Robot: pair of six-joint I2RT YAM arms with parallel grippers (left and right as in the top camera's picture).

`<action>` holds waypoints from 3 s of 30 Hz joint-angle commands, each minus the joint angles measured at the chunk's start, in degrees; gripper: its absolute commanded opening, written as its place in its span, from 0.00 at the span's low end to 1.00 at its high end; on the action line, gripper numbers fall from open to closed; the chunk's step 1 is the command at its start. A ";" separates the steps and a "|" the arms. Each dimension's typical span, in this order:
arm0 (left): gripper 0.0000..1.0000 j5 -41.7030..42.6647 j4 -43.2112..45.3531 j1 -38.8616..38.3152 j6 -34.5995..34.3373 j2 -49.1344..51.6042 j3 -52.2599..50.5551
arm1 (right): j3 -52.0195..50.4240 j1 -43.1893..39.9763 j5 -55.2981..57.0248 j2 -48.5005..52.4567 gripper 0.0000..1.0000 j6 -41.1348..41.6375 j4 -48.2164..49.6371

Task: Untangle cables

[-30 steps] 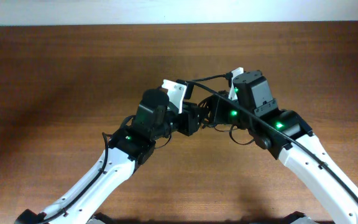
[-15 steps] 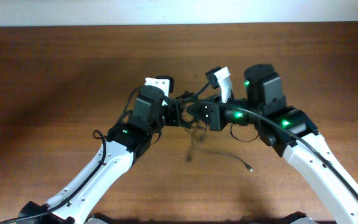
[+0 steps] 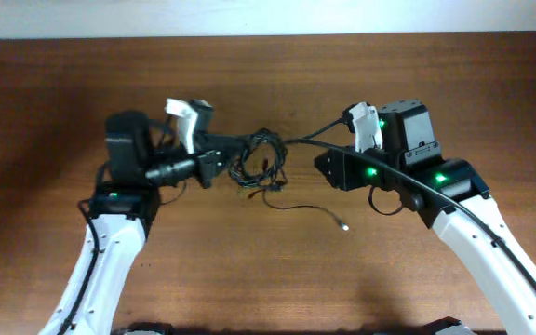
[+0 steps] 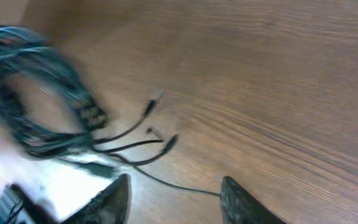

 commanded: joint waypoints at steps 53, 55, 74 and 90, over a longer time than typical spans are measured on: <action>0.00 -8.00 4.94 -9.92 5.68 -2.49 -0.02 | 0.22 12.48 -6.58 -1.42 0.33 35.17 17.68; 0.00 -16.94 1.44 -14.01 7.48 -5.07 -0.02 | 0.22 12.87 1.46 -1.42 0.33 37.11 12.96; 0.00 -11.37 -6.12 -15.10 8.33 -18.60 -0.02 | 0.22 12.83 14.21 -0.26 0.30 38.51 11.65; 0.00 -15.96 -11.21 -8.50 7.67 -18.60 -0.04 | 0.48 -9.03 21.77 5.09 0.20 24.68 -5.16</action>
